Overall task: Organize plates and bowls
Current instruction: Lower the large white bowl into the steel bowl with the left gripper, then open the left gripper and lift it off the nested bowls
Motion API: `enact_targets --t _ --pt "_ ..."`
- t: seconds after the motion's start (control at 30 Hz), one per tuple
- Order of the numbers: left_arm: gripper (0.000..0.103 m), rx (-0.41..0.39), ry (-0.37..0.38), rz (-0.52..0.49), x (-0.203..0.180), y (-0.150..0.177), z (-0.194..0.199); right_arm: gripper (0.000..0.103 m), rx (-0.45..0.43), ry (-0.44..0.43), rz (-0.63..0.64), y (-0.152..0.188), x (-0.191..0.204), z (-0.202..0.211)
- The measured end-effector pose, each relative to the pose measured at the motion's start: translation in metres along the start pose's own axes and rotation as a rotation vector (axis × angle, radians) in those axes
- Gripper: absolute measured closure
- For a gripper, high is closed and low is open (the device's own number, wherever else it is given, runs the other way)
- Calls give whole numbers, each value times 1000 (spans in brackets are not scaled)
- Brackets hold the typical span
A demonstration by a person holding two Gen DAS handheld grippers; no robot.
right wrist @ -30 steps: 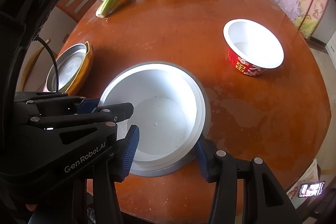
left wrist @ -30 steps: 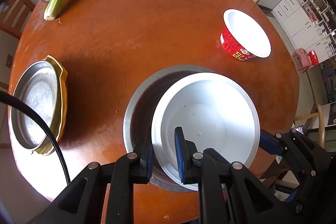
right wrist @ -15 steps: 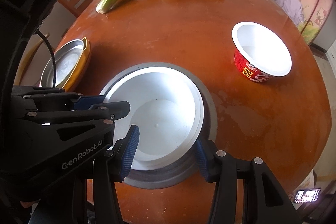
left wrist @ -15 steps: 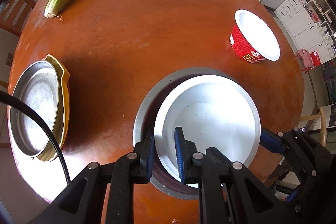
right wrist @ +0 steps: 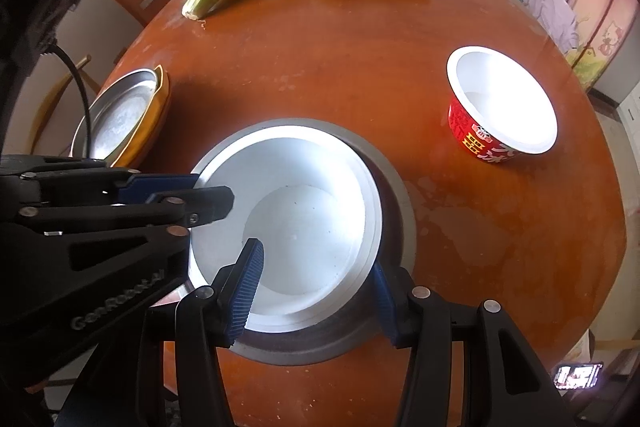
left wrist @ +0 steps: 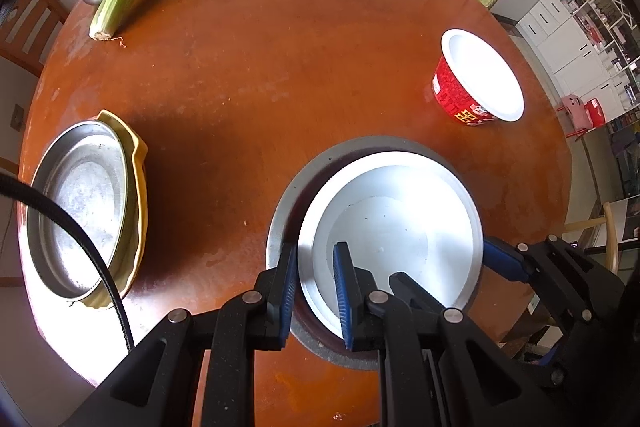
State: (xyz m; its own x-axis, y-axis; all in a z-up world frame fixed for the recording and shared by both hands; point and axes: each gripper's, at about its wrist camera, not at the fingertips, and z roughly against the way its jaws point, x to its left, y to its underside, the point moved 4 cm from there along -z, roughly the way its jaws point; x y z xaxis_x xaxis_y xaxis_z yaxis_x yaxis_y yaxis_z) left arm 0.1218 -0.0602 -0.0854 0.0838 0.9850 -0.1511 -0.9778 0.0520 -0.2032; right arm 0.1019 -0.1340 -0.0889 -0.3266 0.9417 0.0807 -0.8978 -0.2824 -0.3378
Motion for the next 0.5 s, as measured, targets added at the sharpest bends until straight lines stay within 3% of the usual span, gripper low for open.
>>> enact_targets --t 0.5 --pt "85 -62 -16 -32 -7 -7 30 44 -31 34 -46 -4 -14 20"
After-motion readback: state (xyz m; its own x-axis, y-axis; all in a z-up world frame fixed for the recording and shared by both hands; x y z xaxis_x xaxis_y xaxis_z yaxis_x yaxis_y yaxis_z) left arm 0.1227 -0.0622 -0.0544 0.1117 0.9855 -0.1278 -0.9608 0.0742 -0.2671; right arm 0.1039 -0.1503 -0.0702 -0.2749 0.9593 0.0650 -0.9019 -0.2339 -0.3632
